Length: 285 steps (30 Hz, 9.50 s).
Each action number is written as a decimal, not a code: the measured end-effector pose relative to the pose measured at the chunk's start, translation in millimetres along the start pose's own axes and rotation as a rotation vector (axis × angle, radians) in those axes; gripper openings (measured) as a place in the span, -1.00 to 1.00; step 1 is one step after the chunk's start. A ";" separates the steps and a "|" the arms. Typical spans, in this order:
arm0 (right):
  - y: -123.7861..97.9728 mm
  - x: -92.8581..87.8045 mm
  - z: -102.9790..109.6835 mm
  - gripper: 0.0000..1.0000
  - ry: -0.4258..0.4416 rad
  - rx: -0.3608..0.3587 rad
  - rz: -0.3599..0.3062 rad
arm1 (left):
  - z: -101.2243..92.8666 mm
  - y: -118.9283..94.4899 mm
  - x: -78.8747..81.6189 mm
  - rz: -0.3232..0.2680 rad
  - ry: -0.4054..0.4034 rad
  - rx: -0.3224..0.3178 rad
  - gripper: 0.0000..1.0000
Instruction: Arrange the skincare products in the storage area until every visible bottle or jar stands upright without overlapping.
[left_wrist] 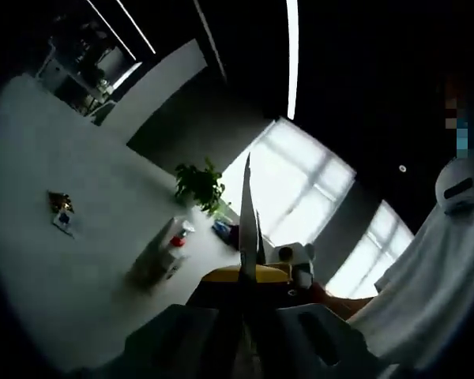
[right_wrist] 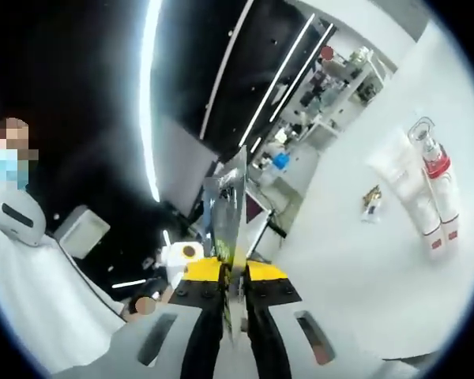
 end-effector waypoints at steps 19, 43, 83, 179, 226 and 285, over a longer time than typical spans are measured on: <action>5.1 10.5 -8.5 -0.98 0.245 0.147 -0.071 | -0.9 3.4 -10.2 -0.043 -0.063 -0.011 -0.86; 3.4 -0.4 -53.8 -0.98 0.282 -0.060 0.048 | 36.6 20.0 -38.8 0.029 -0.265 0.199 -0.98; -8.9 -5.9 -77.1 0.59 -0.176 -0.347 0.306 | 94.1 52.4 -52.6 0.096 -0.379 0.348 -0.98; -34.2 -1.0 -91.7 0.99 -0.147 -0.537 0.330 | 138.7 87.4 -62.3 0.614 0.057 0.829 -0.12; -35.4 -0.9 -93.4 0.97 -0.136 -0.545 0.326 | 165.1 105.7 -51.9 0.764 0.581 0.723 0.16; -35.6 2.5 -92.9 0.93 -0.245 -0.598 0.297 | 104.6 -17.6 -23.0 0.370 0.395 0.852 0.90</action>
Point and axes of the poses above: the point that each gripper's makers call its tool centre point, and the gripper's own axes: y roughly forward along the fingers, z roughly to its left, x roughly out of its top, the point moved 10 cm from there along -y, roughly backward along the fingers, and after that the axes turned 11 degrees about z, right-handed, at the moved point
